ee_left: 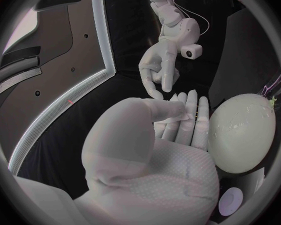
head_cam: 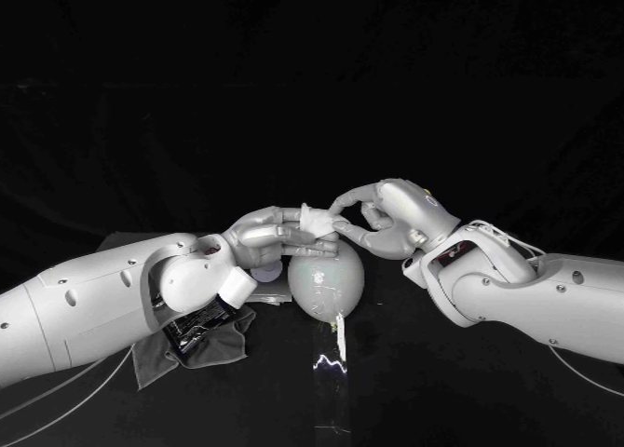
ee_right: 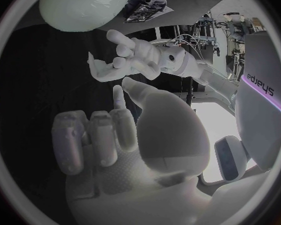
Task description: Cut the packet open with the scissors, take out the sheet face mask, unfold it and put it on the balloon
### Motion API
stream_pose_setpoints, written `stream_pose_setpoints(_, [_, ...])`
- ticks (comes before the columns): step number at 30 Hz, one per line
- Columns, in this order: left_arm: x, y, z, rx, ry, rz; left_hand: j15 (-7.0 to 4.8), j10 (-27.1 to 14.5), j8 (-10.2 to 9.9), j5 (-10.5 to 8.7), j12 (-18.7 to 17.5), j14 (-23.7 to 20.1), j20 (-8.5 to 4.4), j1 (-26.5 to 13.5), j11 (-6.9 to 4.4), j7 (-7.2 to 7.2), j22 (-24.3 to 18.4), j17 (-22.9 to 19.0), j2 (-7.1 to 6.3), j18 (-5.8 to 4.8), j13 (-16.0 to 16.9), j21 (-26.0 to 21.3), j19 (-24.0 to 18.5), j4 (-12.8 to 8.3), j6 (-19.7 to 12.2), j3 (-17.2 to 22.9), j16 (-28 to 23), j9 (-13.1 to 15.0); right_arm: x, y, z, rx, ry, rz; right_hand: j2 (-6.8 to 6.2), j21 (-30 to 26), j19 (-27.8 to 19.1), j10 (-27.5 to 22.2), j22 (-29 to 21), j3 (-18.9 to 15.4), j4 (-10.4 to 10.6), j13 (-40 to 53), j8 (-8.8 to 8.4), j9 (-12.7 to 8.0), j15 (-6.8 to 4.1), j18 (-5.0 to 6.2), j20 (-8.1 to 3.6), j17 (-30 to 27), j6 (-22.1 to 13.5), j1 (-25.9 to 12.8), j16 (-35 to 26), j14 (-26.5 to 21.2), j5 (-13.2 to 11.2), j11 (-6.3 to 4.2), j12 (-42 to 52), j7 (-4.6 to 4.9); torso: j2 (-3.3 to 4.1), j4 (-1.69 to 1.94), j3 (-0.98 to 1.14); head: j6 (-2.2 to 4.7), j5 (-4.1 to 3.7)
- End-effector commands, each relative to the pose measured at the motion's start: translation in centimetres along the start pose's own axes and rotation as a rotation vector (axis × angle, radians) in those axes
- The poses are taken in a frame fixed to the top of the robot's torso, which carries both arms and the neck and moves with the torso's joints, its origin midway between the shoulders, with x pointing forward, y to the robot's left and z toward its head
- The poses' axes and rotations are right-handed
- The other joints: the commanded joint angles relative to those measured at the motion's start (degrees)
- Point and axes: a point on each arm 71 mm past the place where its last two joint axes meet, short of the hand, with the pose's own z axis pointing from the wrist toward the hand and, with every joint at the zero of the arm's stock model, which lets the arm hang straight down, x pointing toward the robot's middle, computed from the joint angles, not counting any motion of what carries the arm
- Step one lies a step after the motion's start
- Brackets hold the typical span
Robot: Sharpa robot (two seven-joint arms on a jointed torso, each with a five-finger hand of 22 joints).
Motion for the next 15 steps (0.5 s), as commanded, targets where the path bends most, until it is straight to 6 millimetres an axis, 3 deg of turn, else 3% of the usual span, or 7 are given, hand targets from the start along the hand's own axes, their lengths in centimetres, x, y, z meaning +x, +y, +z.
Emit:
stream_pose_setpoints(1, [0.17, -0.09, 0.07, 0.005, 0.006, -0.013, 0.02, 0.06, -0.33, -0.06, -0.06, -0.4, -0.04, -0.97, 0.06, 7.08, 0.01, -0.08, -0.04, -0.46, 0.01, 0.35, -0.53, 0.55, 0.53, -0.07, -0.06, -0.04, -0.08, -0.21, 0.05, 0.023, -0.018, -0.027, -0.5, 0.32, 6.11, 2.82, 15.1, -0.2, 0.05, 11.5, -0.29, -0.1, -0.03, -0.37, -0.03, 15.09, -0.1, -0.06, 0.24, 6.08, -0.34, -0.12, -0.24, 0.36, -0.07, -0.01, 0.0, 0.03, 0.05])
stream_pose_setpoints(7, [0.2, -0.05, 0.07, 0.001, 0.008, -0.009, 0.01, 0.23, -0.17, -0.1, -0.03, -0.4, -0.06, -2.46, 0.07, 7.15, 0.03, -0.13, -0.16, -0.47, 0.02, 0.52, -0.5, 2.25, 1.51, -0.45, -0.03, 0.07, -0.04, -0.42, 0.13, 0.04, -0.019, -0.024, -0.39, 0.32, 6.11, 2.83, 15.1, -0.14, 0.09, 11.5, -0.31, -0.13, -0.03, -0.37, -0.02, 15.09, -0.06, -0.04, 0.24, 6.08, -0.34, -0.12, -0.23, 0.35, -0.04, -0.04, 0.0, 0.08, 0.0])
stream_pose_setpoints(15, [0.31, -0.02, 0.15, -0.001, 0.013, -0.002, -0.1, 0.68, -0.01, -0.09, 0.07, -0.28, -0.11, -2.44, -0.03, 7.11, 0.04, -0.13, 0.47, -0.37, 0.06, 0.63, -0.46, 2.84, 2.41, -0.1, 0.04, 0.19, 0.3, -0.47, 0.31, 0.05, 0.007, -0.024, -0.29, 0.32, 6.11, 2.82, 15.1, -0.07, 0.12, 11.49, -0.34, -0.16, -0.02, -0.37, -0.01, 15.09, -0.02, -0.02, 0.24, 6.08, -0.37, -0.12, -0.26, 0.35, -0.07, -0.04, -0.02, 0.13, -0.12])
